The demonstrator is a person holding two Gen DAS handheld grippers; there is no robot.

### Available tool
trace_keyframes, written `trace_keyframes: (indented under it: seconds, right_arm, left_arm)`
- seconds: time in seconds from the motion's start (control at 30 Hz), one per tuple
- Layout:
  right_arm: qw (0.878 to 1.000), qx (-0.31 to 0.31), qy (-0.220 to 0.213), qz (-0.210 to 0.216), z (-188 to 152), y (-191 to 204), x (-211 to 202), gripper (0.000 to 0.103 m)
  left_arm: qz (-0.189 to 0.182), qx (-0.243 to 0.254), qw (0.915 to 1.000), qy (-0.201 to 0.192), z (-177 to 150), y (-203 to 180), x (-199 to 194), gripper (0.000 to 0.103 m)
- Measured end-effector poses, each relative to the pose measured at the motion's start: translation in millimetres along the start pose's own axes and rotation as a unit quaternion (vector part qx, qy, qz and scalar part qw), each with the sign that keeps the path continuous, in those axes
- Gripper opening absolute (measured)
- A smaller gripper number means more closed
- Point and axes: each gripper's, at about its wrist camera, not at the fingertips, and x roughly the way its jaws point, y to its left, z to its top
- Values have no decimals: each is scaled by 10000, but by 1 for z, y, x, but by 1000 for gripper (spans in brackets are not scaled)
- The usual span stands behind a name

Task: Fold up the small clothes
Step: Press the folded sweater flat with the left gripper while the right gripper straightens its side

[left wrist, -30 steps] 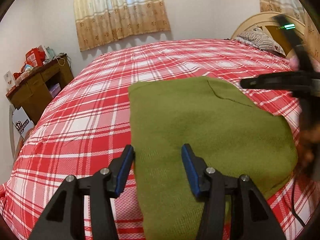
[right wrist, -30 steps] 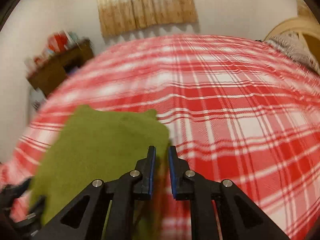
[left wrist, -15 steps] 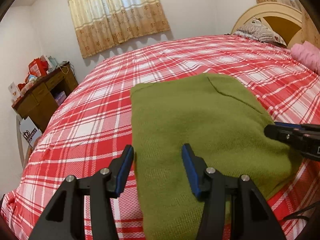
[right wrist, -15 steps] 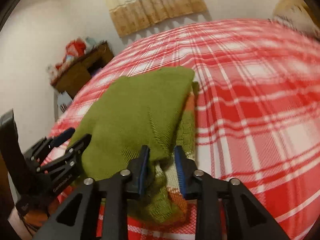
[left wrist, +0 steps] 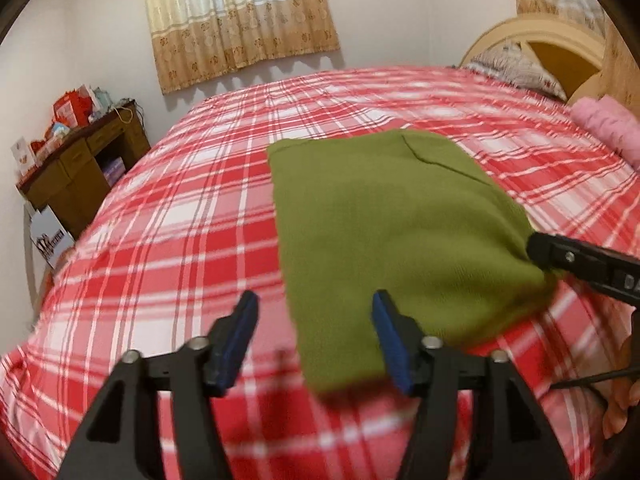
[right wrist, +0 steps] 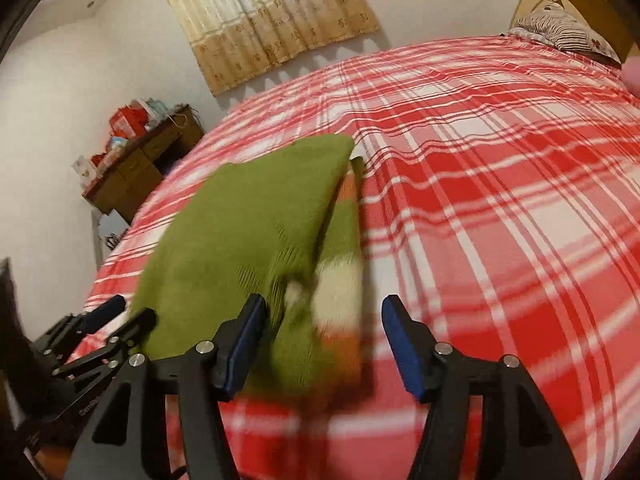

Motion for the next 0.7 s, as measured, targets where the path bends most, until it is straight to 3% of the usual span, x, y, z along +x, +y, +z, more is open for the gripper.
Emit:
trace_keyframes:
  seconds: [0.17, 0.27, 0.37, 0.5, 0.7]
  right_arm:
    - [9988, -398, -174, -220, -22, 7, -44, 61]
    - [9983, -430, -351, -149, -11, 2, -66, 61]
    - [9983, -314, -483, 57, 10, -4, -74, 61]
    - [9983, -183, -501, 214, 41, -8, -57, 62]
    - [9991, -17, -91, 417, 60, -14, -6, 62]
  left_arm:
    - [-231, -120, 9995, 165, -28, 17, -6, 73]
    - [-329, -339, 9988, 94, -30, 31, -8, 73]
    - [-806, -840, 9932, 2, -13, 50, -9, 73]
    - [-999, -861, 9912, -128, 15, 52, -1, 75]
    - [-1328, -835, 9855, -647, 48, 51, -13, 73]
